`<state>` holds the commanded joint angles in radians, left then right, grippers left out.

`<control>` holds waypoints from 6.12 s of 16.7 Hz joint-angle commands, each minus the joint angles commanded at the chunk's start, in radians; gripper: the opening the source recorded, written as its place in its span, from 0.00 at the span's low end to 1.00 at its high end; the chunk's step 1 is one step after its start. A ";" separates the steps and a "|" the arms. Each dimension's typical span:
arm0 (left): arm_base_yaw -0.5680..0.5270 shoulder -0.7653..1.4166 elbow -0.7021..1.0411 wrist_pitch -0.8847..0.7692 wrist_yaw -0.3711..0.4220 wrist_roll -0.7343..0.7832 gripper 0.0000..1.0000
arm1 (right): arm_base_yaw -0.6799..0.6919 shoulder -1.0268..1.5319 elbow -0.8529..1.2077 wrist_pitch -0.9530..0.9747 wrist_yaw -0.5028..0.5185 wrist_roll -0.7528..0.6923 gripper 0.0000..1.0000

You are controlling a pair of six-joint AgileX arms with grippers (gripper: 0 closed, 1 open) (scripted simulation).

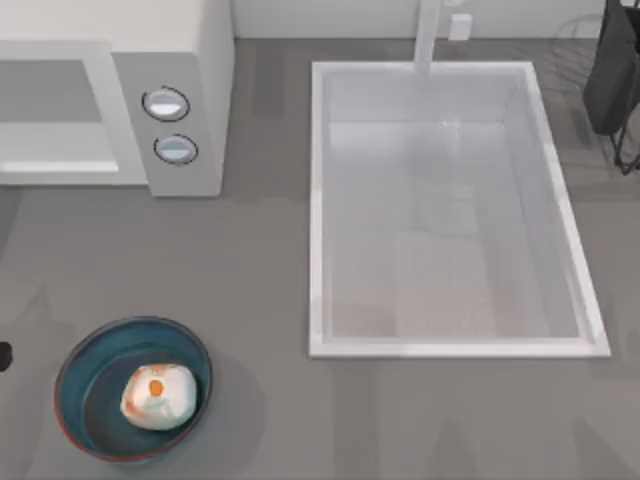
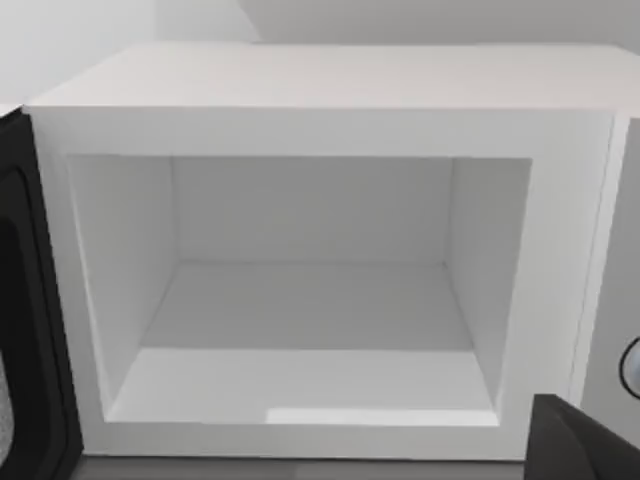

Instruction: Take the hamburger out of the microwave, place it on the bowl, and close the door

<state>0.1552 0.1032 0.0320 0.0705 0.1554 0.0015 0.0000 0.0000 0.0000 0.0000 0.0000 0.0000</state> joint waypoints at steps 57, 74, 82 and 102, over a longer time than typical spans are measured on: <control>0.897 1.594 1.298 -0.774 0.541 0.871 0.00 | 0.000 0.000 0.000 0.000 0.000 0.000 1.00; 0.899 1.765 1.135 -0.493 0.520 0.929 0.00 | 0.000 0.000 0.000 0.000 0.000 0.000 1.00; 0.886 1.761 1.086 -0.449 0.516 0.919 0.00 | 0.000 0.000 0.000 0.000 0.000 0.000 1.00; 0.563 1.295 0.567 -0.217 0.344 0.585 0.00 | 0.000 0.000 0.000 0.000 0.000 0.000 1.00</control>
<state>0.7186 1.3984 0.5985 -0.1466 0.4996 0.5867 0.0000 0.0000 0.0000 0.0000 0.0000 0.0000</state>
